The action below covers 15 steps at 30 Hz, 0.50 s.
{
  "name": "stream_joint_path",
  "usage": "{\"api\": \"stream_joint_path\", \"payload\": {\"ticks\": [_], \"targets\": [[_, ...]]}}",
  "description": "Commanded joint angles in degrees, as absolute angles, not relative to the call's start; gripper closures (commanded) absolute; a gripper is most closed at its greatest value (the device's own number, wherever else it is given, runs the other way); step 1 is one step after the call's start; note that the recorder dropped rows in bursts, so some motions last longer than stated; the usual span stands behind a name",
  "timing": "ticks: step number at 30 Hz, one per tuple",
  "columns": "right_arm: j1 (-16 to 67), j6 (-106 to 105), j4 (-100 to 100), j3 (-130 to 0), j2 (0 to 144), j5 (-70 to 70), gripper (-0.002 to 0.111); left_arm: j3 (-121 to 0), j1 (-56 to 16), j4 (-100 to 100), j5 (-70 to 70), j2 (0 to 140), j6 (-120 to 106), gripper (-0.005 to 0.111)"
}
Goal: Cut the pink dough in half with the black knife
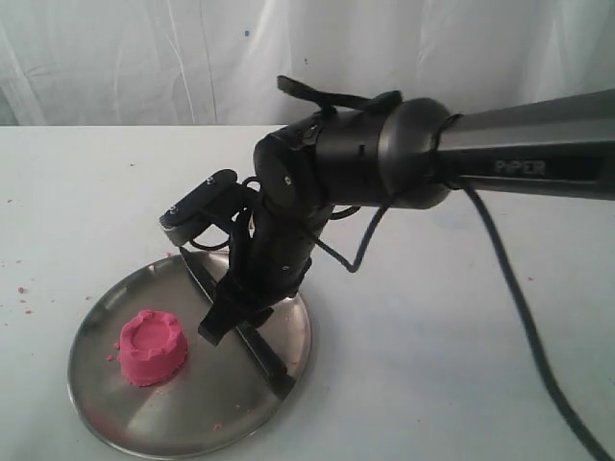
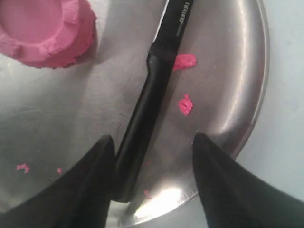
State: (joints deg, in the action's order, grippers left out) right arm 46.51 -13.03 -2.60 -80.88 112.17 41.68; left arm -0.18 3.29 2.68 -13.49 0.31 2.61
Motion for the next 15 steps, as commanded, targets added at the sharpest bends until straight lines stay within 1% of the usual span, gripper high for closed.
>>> {"api": "stream_joint_path", "payload": {"ticks": [1,15], "targets": [[46.6,-11.6,0.0,-84.1,116.3,43.4,0.061,0.0,3.3,2.4,-13.3,0.0,2.7,0.107],[46.6,-10.2,0.0,-84.2,120.7,39.7,0.061,0.0,3.3,2.4,-13.3,0.0,2.7,0.107]]}}
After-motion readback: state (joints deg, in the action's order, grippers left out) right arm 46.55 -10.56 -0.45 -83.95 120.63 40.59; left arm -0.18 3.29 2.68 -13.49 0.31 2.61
